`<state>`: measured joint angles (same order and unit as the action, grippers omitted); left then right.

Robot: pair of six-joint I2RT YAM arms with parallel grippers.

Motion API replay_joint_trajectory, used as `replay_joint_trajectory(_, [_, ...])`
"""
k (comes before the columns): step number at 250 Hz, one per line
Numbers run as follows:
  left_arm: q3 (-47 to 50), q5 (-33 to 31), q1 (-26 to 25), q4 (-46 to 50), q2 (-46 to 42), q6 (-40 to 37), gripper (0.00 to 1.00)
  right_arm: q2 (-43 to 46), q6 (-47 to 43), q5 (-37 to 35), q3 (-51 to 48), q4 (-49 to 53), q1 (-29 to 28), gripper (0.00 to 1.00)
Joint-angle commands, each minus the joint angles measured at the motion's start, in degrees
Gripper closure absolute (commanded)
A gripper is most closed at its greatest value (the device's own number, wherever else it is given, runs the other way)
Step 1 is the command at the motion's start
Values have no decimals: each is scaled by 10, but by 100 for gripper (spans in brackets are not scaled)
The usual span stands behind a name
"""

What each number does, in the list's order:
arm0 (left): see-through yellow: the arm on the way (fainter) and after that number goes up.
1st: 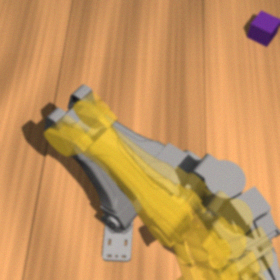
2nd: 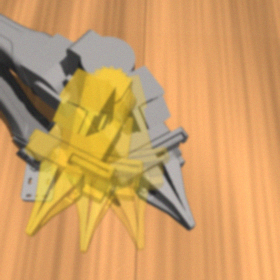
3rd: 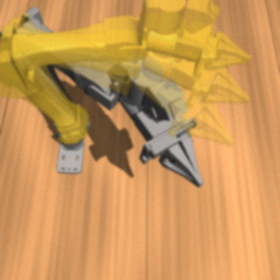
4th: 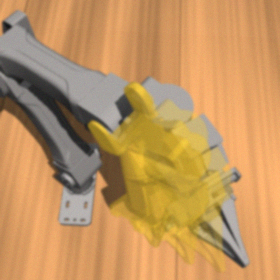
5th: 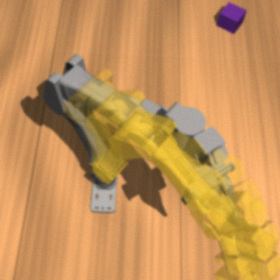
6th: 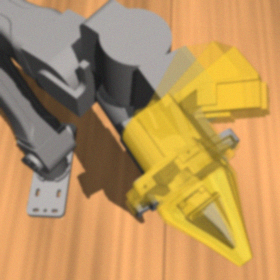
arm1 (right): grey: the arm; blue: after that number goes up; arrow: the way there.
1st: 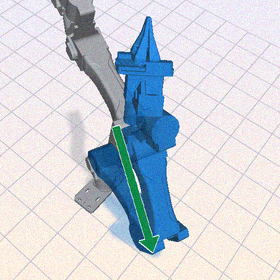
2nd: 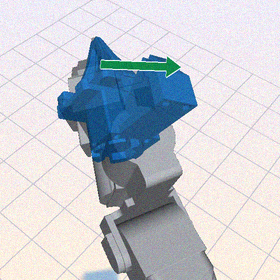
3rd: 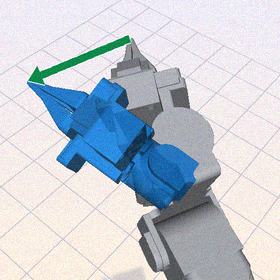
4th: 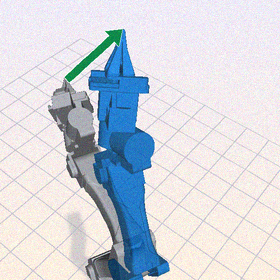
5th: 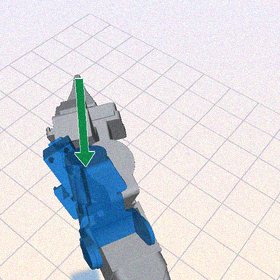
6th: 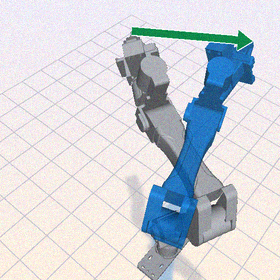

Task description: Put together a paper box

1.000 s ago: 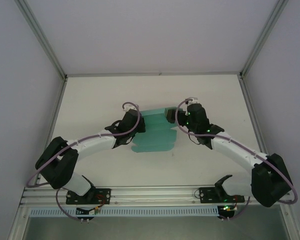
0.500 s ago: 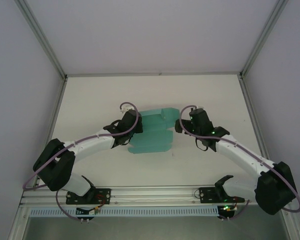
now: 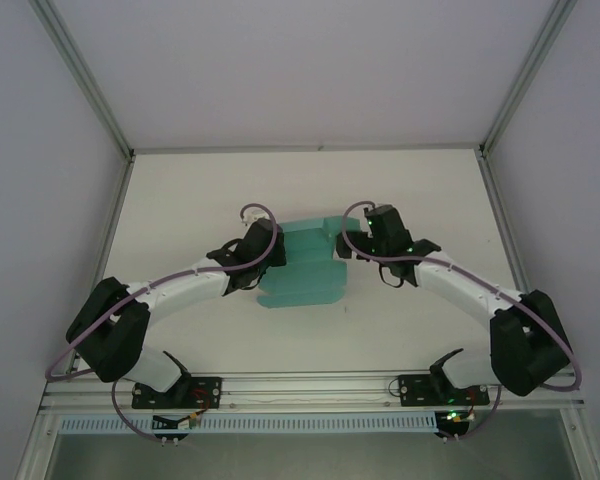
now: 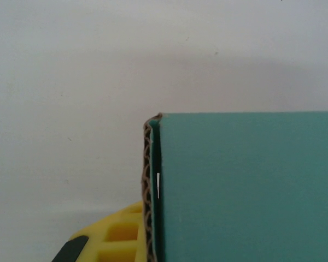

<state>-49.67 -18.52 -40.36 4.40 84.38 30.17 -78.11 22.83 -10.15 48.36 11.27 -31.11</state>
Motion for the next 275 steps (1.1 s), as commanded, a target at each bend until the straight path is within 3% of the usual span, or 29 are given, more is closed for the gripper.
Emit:
replay_joint_trajectory(1, [-23, 9, -3, -4, 5, -4, 100, -19, -37, 59, 16, -33, -4, 0])
replay_joint_trajectory(39, [-41, 15, -3, 10, 18, 9, 100, -39, -41, 66, 12, -67, -22, 0])
replay_joint_trajectory(84, [-48, 18, -3, 17, 28, 17, 100, -48, 6, -65, 12, -80, -41, 0])
replay_joint_trajectory(120, [-44, 8, -2, 20, 28, 12, 100, -29, 7, -95, 4, -68, -42, 0])
replay_joint_trajectory(212, [-32, 17, 7, 10, 15, -24, 100, 196, -81, 7, -48, 38, -32, 0])
replay_joint_trajectory(275, [-25, 27, 8, 14, -1, -40, 100, 219, -54, 64, -28, 103, 93, 0])
